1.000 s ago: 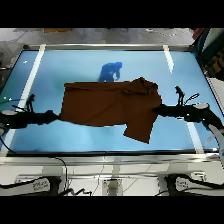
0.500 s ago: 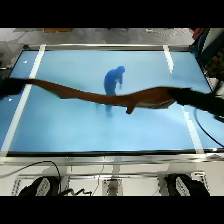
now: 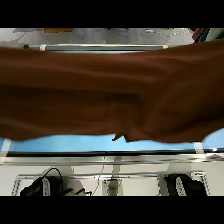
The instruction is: Fold the clothes and pants, and hang the long-sleeved shirts on hangers.
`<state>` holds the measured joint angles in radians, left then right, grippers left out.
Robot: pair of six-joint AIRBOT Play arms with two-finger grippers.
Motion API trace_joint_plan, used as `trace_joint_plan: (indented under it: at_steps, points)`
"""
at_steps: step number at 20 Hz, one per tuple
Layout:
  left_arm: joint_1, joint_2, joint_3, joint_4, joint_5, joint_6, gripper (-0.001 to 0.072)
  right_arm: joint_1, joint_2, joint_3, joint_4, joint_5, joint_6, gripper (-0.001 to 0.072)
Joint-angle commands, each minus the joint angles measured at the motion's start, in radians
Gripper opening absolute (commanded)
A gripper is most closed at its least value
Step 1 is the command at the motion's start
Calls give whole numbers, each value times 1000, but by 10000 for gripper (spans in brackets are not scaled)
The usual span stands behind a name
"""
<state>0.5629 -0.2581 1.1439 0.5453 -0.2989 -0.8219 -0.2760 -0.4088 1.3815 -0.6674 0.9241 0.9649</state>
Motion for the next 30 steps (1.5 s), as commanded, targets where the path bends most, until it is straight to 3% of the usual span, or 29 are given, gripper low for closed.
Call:
trace_joint_plan:
  at_steps: [1,3,6,9,11,14,18,24,27,30]
  points:
    - [2,20,0,30,27,0,13,-1,0,51,-77,-74,50,10]
    - [2,-63,0,29,-169,-5,13,-1,-85,51,-104,-58,155,10]
    - [-7,-275,-2,29,-514,-53,12,0,-300,49,-106,80,206,10]
    - [-69,-534,-7,31,-616,-52,13,1,-572,48,-99,231,240,12]
    - [-140,-724,-7,30,-621,-48,13,1,-751,48,-89,273,240,11]
    - [-246,-991,-5,29,-587,117,13,1,-953,48,-88,228,240,12]
    - [-328,-1199,-5,-26,-340,131,13,28,-1125,48,-90,84,239,12]
    - [-405,-1272,-5,-93,-76,131,13,64,-1213,48,-105,-198,239,12]
    - [-418,-1284,-5,-93,-74,131,13,65,-1215,45,-209,-197,239,12]
    - [-418,-1288,-5,-73,-183,130,13,62,-1217,33,-332,-104,241,12]
